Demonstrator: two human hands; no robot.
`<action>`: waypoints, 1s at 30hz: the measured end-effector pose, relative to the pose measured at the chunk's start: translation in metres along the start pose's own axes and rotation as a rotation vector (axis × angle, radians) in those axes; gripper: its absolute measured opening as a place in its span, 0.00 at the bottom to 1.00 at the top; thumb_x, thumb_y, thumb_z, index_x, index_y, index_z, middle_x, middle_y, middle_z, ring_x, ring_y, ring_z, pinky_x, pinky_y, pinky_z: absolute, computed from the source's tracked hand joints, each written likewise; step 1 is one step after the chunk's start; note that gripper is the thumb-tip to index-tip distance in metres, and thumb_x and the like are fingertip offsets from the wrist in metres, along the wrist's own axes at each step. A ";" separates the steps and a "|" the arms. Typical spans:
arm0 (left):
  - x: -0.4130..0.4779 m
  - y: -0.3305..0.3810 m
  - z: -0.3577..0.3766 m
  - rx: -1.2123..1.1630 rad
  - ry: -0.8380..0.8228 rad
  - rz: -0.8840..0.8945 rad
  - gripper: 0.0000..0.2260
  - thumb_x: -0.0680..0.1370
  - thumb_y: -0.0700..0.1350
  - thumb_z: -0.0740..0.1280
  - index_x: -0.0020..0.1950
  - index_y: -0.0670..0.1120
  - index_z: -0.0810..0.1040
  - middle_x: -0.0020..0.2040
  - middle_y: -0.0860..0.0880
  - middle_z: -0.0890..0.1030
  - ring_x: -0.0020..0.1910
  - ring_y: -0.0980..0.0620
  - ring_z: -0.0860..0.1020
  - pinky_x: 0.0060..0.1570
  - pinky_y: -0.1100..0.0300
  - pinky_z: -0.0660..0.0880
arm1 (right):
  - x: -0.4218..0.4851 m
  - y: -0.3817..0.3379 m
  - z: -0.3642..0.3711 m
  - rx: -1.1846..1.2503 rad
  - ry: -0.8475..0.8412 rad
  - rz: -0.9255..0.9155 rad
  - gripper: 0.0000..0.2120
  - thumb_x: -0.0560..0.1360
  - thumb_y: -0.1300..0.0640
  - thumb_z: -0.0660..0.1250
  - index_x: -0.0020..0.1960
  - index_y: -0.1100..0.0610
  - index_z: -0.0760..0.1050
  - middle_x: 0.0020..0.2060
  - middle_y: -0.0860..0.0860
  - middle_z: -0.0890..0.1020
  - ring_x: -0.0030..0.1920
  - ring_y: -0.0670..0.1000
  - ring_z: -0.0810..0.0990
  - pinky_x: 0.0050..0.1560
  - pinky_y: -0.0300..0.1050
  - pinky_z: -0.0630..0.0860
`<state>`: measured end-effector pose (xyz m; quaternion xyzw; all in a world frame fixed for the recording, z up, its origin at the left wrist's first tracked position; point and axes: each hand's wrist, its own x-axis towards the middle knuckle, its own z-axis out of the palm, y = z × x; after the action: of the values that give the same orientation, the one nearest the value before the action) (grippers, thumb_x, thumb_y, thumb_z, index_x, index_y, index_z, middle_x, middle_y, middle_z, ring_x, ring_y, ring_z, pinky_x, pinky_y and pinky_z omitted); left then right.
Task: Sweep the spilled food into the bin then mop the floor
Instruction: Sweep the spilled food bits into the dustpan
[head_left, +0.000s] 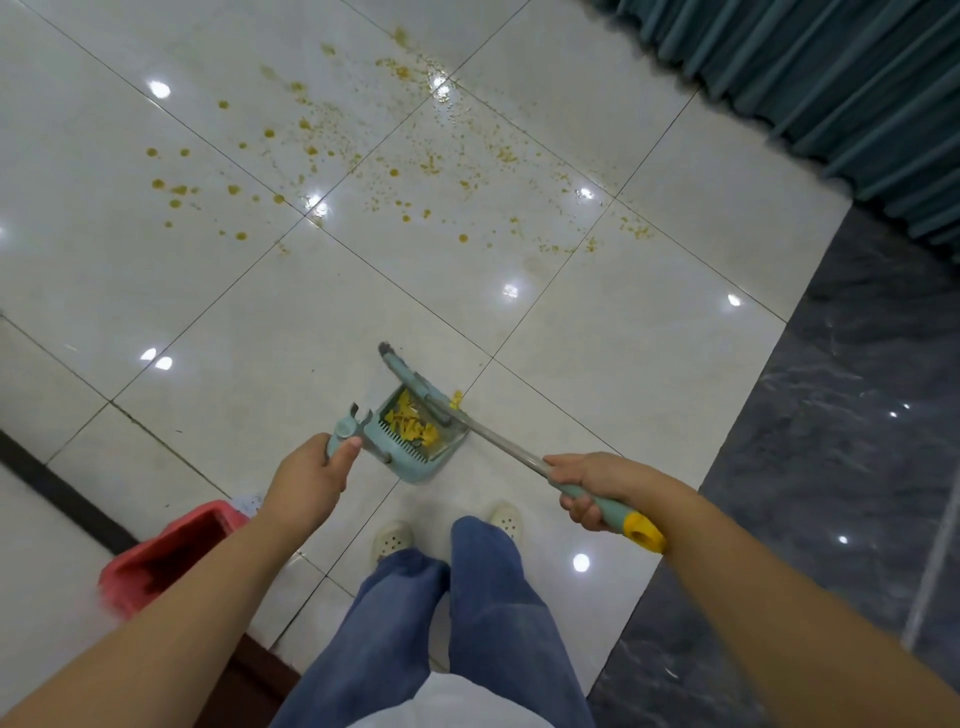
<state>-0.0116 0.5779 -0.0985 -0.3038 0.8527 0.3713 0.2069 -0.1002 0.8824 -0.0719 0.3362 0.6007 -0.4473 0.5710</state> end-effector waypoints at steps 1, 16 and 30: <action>-0.001 -0.004 -0.002 -0.003 -0.007 0.002 0.18 0.80 0.54 0.56 0.36 0.45 0.69 0.30 0.48 0.74 0.30 0.51 0.71 0.32 0.58 0.68 | -0.001 -0.002 0.005 -0.045 0.027 -0.028 0.19 0.80 0.60 0.59 0.71 0.53 0.66 0.30 0.55 0.71 0.22 0.44 0.68 0.20 0.34 0.69; -0.014 -0.051 -0.027 -0.052 0.000 -0.007 0.17 0.80 0.54 0.59 0.37 0.44 0.71 0.31 0.47 0.76 0.31 0.48 0.73 0.40 0.51 0.75 | 0.040 0.002 0.062 0.051 0.096 0.036 0.07 0.81 0.58 0.60 0.57 0.55 0.71 0.32 0.54 0.70 0.21 0.45 0.68 0.20 0.33 0.69; -0.023 -0.069 -0.045 -0.082 -0.031 0.015 0.17 0.80 0.54 0.58 0.37 0.45 0.70 0.30 0.48 0.75 0.29 0.49 0.72 0.37 0.53 0.74 | -0.001 0.015 0.055 0.241 0.111 -0.021 0.06 0.79 0.58 0.64 0.55 0.56 0.73 0.27 0.54 0.71 0.18 0.45 0.66 0.15 0.32 0.66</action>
<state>0.0456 0.5150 -0.0914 -0.2998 0.8357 0.4120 0.2050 -0.0656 0.8374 -0.0705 0.4202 0.5768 -0.5030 0.4876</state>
